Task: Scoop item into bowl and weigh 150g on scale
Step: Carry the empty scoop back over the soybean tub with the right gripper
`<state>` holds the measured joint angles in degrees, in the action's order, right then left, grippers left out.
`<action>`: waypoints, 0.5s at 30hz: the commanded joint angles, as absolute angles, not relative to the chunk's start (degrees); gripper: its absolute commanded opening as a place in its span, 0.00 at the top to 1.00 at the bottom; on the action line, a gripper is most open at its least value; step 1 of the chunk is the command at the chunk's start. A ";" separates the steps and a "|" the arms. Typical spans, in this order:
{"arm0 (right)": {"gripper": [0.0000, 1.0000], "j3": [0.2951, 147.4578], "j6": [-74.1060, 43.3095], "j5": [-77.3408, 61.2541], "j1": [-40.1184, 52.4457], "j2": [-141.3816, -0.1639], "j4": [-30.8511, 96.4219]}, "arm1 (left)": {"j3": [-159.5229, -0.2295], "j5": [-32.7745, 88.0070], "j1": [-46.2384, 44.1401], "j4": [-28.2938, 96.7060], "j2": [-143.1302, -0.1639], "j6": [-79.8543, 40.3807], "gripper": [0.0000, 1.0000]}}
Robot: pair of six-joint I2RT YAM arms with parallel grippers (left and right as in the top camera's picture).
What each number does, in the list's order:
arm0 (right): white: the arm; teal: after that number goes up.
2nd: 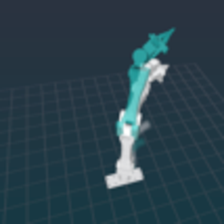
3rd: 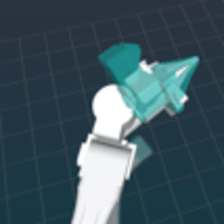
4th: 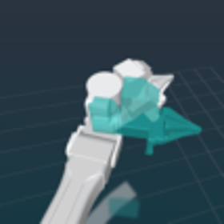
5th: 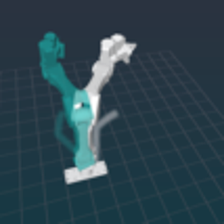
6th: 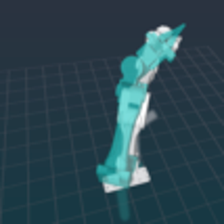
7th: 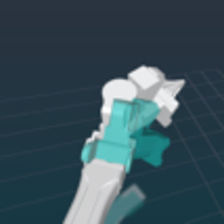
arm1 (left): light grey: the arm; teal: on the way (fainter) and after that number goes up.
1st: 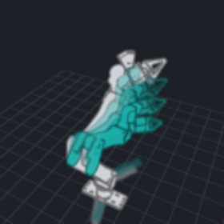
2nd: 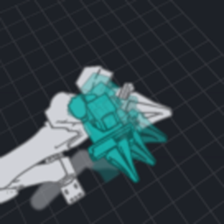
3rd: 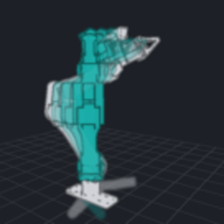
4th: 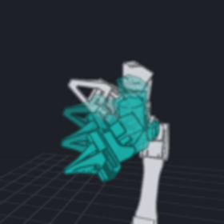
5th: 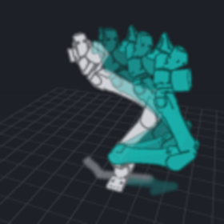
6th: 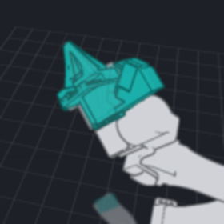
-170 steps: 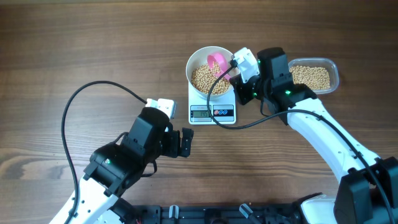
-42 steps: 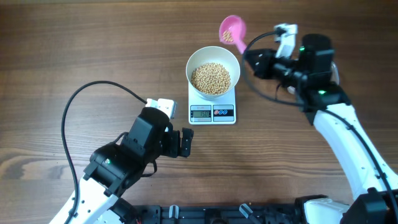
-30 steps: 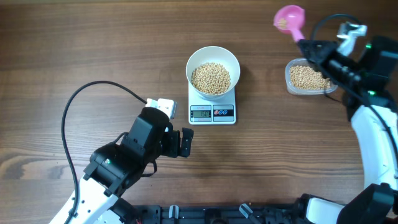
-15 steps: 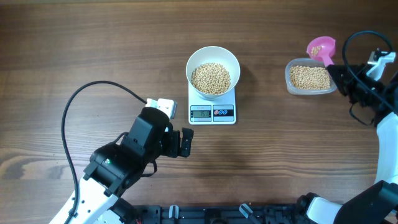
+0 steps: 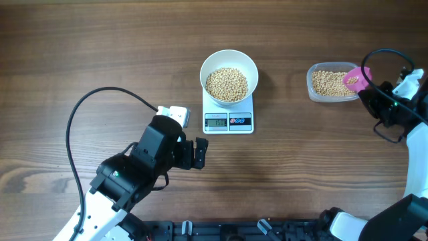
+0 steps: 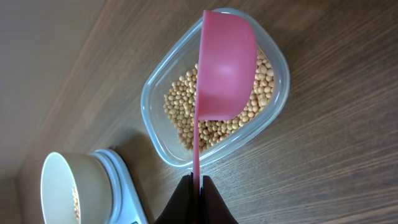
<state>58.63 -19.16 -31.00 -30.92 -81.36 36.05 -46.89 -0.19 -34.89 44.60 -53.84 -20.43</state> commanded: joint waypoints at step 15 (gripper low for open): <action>0.96 57.63 -30.20 -27.16 -25.19 -85.58 36.38 | -47.70 -1.15 -35.09 44.42 -54.02 -19.75 0.00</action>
